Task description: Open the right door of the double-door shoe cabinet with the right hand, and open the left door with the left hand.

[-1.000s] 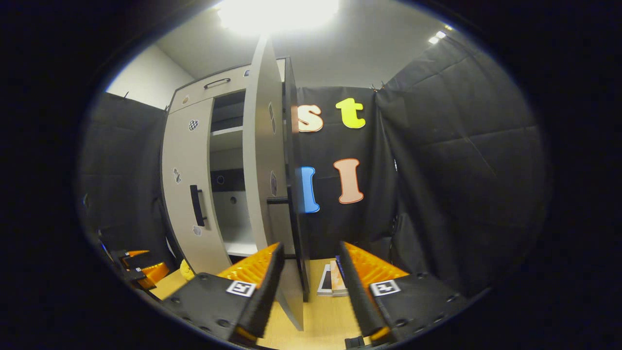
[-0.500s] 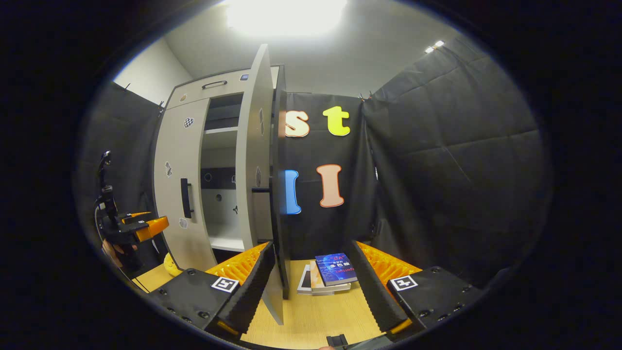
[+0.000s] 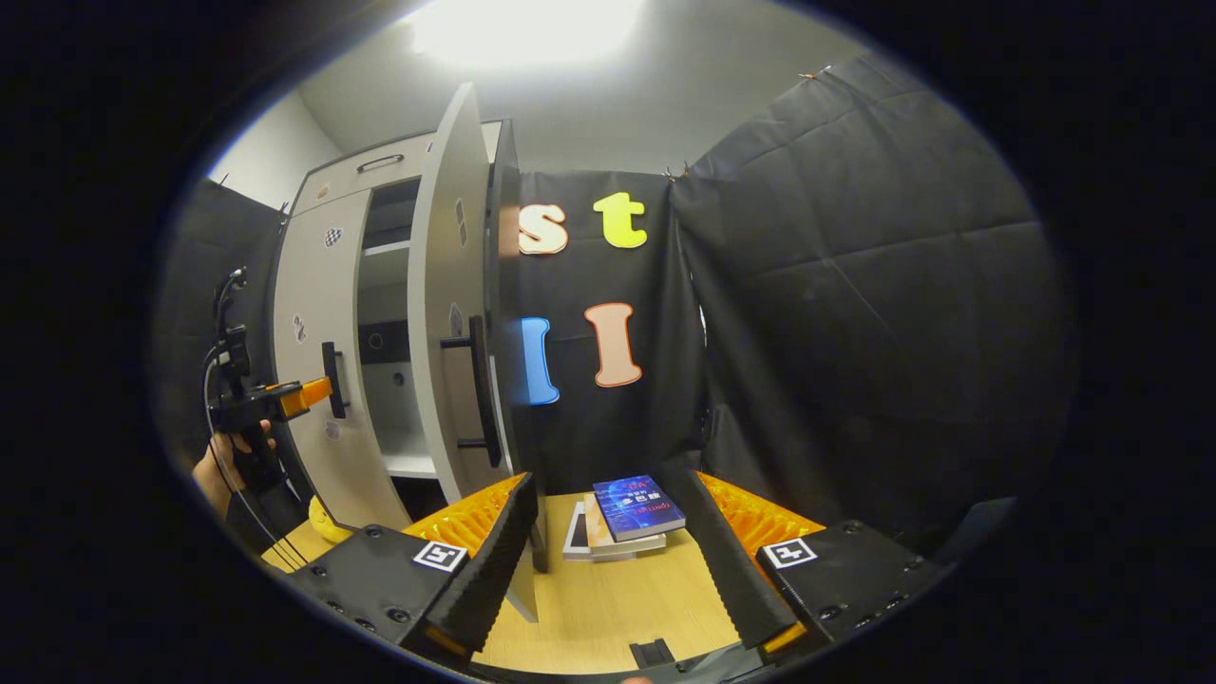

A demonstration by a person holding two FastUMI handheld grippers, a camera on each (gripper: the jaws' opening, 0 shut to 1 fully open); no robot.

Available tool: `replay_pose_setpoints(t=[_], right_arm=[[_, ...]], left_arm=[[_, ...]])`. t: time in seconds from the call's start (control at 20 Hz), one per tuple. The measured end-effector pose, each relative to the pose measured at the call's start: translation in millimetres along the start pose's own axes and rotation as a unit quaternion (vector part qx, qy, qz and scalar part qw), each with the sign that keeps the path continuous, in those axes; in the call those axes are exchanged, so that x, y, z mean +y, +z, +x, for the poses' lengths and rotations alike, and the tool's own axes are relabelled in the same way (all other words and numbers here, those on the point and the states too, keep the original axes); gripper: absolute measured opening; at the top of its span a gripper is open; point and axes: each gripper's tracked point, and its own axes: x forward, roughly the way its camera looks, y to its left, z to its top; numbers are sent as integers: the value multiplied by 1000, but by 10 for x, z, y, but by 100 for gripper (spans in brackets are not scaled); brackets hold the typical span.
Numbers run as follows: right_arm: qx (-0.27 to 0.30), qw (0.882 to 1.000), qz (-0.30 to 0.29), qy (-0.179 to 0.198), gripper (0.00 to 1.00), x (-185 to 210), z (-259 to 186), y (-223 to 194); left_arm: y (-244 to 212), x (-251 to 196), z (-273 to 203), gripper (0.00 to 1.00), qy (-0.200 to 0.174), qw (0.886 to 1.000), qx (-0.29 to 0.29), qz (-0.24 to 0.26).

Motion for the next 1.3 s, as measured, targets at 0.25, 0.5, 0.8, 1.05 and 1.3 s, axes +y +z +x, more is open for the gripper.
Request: replay_pose_setpoints(t=[0.25, 0.5, 0.8, 1.05, 1.3], right_arm=[[14, 1000, -4, -12, 97, -42, -40, -50], [18, 999, -11, -26, 97, -109, -74, -58], [20, 999, -11, -28, 97, -96, -81, -74], [24, 999, -18, -15, 92, -48, -72, -71], [24, 999, -28, 7, 92, 19, -23, -77]], left_arm=[[65, 81, 303, 92, 15, 1000, -9, 2], [-91, 59, 555, 91, 15, 1000, 19, 1], [-187, 34, 655, 37, 15, 999, 31, -27], [-213, 38, 656, 26, 20, 999, 39, 5], [-205, 42, 589, 12, 8, 999, 43, -18]])
